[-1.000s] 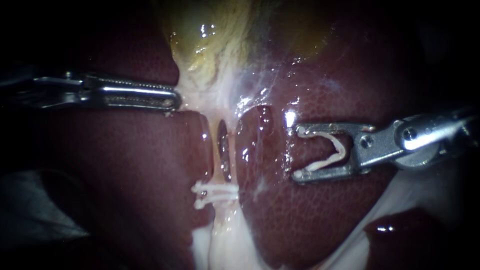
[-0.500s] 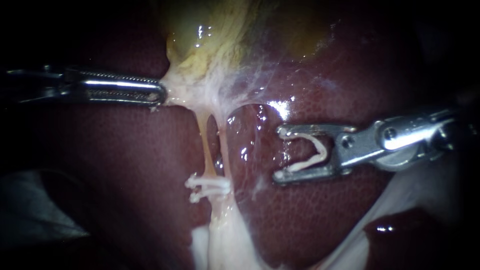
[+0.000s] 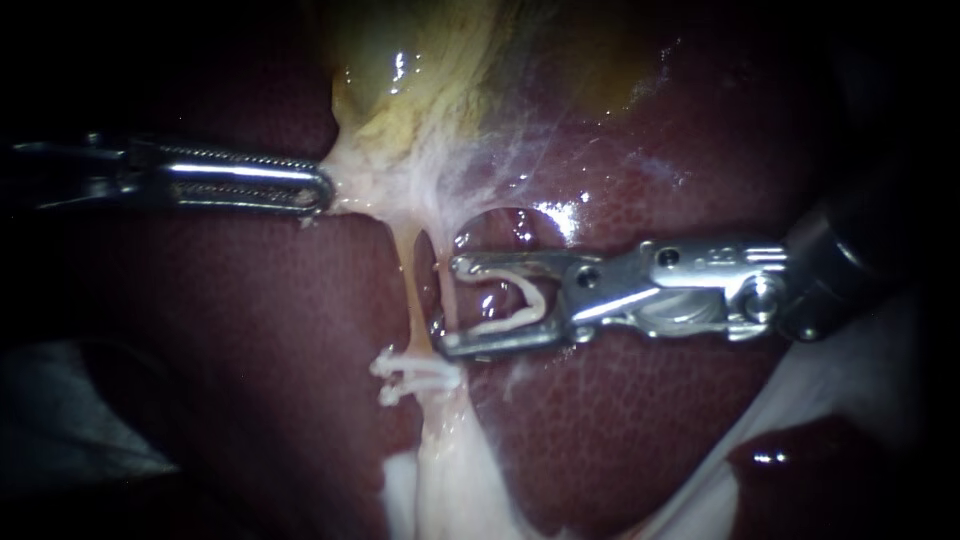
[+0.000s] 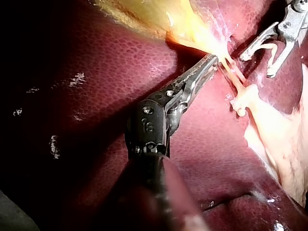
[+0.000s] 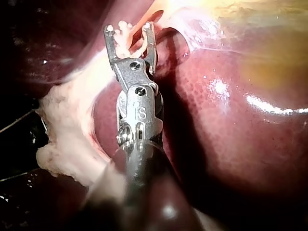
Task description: Clipping third clip left tube
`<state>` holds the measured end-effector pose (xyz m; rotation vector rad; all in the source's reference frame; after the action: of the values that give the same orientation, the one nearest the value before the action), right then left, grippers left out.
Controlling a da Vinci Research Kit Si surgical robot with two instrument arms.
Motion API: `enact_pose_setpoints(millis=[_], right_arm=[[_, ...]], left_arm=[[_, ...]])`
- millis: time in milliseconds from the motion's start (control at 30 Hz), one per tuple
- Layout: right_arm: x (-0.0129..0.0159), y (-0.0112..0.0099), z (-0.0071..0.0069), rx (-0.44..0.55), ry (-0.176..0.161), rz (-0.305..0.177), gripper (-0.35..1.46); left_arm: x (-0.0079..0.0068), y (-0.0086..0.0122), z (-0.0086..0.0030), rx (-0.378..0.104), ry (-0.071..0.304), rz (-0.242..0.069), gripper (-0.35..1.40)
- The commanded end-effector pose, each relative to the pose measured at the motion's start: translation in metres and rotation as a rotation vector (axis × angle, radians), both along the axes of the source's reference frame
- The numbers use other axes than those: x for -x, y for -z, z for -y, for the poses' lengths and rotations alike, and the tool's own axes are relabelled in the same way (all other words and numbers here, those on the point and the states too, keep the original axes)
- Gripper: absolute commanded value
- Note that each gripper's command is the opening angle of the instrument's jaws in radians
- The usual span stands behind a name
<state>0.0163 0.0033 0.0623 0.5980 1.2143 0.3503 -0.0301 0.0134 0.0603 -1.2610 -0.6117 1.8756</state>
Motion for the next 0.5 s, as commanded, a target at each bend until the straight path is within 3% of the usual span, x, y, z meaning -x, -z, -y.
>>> enact_pose_setpoints(millis=[33,233,500], right_arm=[[-0.0002,-0.0002,0.0,-0.009,0.002,-0.004,0.5],[-0.0014,-0.0017,-0.0001,-0.037,0.005,-0.012,0.5],[-0.0014,-0.0055,-0.0003,-0.063,-0.002,0.003,0.5]], left_arm=[[0.0,0.0,0.0,0.0,0.0,0.0,-0.35],[0.0,0.0001,0.0,0.0,0.0,0.0,-0.35],[0.0,0.0001,0.0,0.0,0.0,0.0,-0.35]])
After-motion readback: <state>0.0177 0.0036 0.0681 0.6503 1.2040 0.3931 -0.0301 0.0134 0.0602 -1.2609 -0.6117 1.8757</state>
